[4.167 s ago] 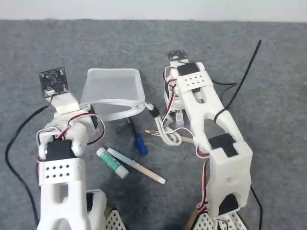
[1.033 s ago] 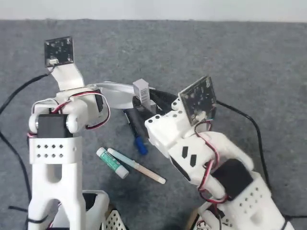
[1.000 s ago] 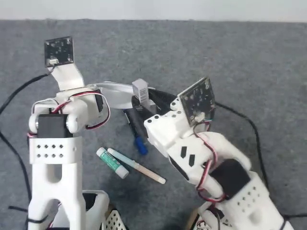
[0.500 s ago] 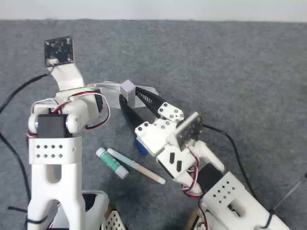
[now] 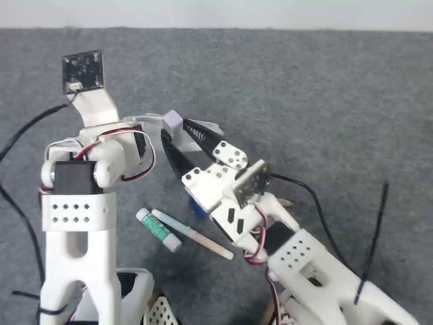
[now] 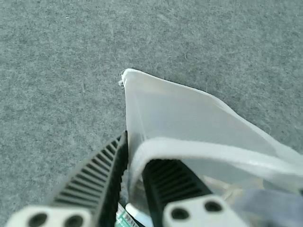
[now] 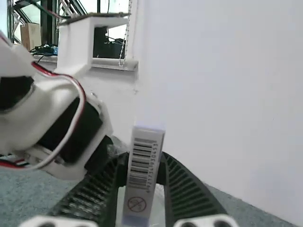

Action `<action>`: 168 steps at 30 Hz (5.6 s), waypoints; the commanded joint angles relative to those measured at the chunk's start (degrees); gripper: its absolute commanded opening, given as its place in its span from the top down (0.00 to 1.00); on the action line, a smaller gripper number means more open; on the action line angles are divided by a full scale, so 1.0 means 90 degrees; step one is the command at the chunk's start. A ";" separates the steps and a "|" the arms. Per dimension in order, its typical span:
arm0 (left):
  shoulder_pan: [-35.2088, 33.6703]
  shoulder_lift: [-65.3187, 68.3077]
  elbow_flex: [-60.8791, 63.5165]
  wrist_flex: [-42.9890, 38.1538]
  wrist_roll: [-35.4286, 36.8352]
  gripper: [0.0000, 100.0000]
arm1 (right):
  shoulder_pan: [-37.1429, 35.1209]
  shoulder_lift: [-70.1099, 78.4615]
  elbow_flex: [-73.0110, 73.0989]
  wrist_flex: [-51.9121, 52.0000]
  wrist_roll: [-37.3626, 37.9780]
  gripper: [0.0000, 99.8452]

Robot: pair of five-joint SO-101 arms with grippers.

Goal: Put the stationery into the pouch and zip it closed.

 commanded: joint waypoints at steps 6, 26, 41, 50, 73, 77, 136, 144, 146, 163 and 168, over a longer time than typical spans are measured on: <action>0.0000 -0.0225 0.0034 -0.0244 0.0078 0.99 | 0.0327 0.0864 -0.0088 -0.0962 0.0107 0.99; -0.0029 -0.0225 0.0103 -0.0332 0.0078 0.99 | 0.0308 0.1040 0.0606 -0.0933 0.1934 0.81; -0.0029 -0.0225 0.0103 -0.0313 0.0078 0.99 | 0.0454 0.0171 0.0967 -0.0904 0.1924 0.83; -0.0039 -0.0274 0.0103 -0.0313 0.0078 0.99 | 0.0864 -0.2222 0.0313 0.3228 0.0830 0.83; -0.1748 -0.0274 0.0044 -0.0440 0.0615 0.99 | 0.2183 -0.0444 -0.2852 0.8044 -0.0127 0.83; -0.2198 -0.0274 0.0015 -0.0440 0.0762 0.99 | 0.2144 0.0444 -0.3223 0.8337 -0.0088 0.83; -0.2921 -0.0234 0.0005 -0.0400 0.0733 0.99 | 0.0991 0.5524 -0.4532 0.7849 0.1758 0.99; -0.2911 -0.0234 0.0005 -0.0420 0.0733 0.99 | 0.1255 0.5280 -0.4640 0.7849 0.0987 0.99; -0.2823 -0.0234 0.0005 -0.0400 0.0733 0.99 | 0.1333 0.5035 -0.4611 0.7849 0.0830 0.99; -0.2686 -0.0244 0.0112 -0.0449 0.0733 0.99 | 0.1587 0.3570 -0.4591 0.8044 -0.0518 0.99; -0.2686 -0.0244 0.0132 -0.0537 0.0733 0.99 | 0.1451 0.2877 -0.4347 0.8288 -0.0635 0.99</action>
